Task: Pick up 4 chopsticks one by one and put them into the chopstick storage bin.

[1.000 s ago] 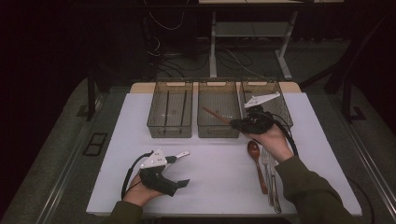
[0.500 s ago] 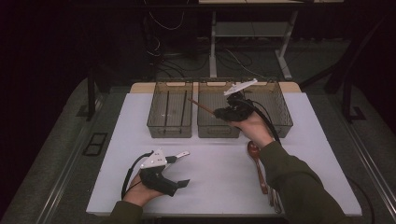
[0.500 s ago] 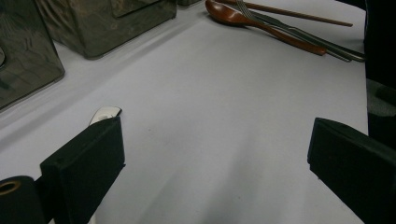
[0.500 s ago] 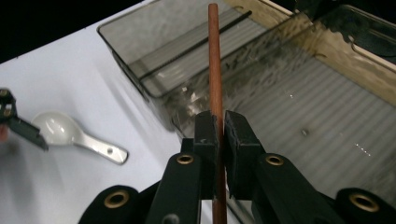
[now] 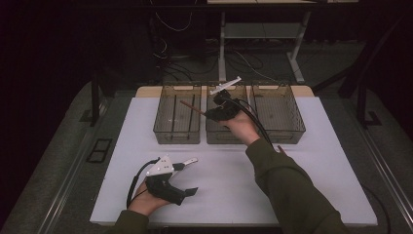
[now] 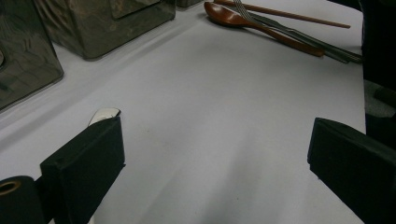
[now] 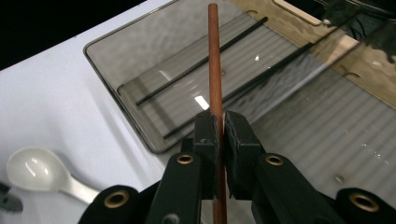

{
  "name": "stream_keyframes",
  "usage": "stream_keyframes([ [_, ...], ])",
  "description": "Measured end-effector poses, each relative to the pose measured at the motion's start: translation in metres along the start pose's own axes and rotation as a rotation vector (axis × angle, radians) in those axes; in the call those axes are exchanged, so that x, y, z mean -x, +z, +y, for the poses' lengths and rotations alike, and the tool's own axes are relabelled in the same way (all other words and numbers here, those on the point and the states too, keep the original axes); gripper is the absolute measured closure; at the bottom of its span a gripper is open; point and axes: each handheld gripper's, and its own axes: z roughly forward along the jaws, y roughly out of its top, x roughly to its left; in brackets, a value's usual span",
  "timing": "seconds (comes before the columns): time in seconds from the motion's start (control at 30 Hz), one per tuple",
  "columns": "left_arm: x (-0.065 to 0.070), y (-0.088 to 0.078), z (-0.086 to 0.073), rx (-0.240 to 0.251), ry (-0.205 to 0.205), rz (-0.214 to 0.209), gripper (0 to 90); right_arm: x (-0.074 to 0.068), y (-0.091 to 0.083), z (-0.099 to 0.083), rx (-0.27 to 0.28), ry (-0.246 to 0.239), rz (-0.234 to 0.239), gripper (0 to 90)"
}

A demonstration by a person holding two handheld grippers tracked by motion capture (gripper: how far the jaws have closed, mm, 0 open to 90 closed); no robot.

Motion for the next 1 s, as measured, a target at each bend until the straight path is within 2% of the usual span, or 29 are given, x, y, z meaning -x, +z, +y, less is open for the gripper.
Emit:
stream_keyframes([
  [0.2, 0.000, 0.000, 0.000, 0.005, -0.005, -0.004, 2.9, -0.008, 0.020, 0.017, -0.019, -0.013, 0.000, 83.8],
  [0.47, 0.000, -0.001, 0.000, 0.013, -0.004, -0.007, 2.9, -0.014, 0.050, 0.039, -0.041, -0.005, -0.030, 83.8],
  [0.73, -0.001, -0.002, 0.000, 0.021, -0.005, -0.012, 2.9, -0.014, 0.081, 0.053, -0.090, 0.021, -0.077, 83.8],
  [1.0, -0.002, -0.003, 0.001, 0.027, -0.002, -0.020, 2.9, -0.013, 0.100, 0.067, -0.127, 0.027, -0.105, 83.7],
])
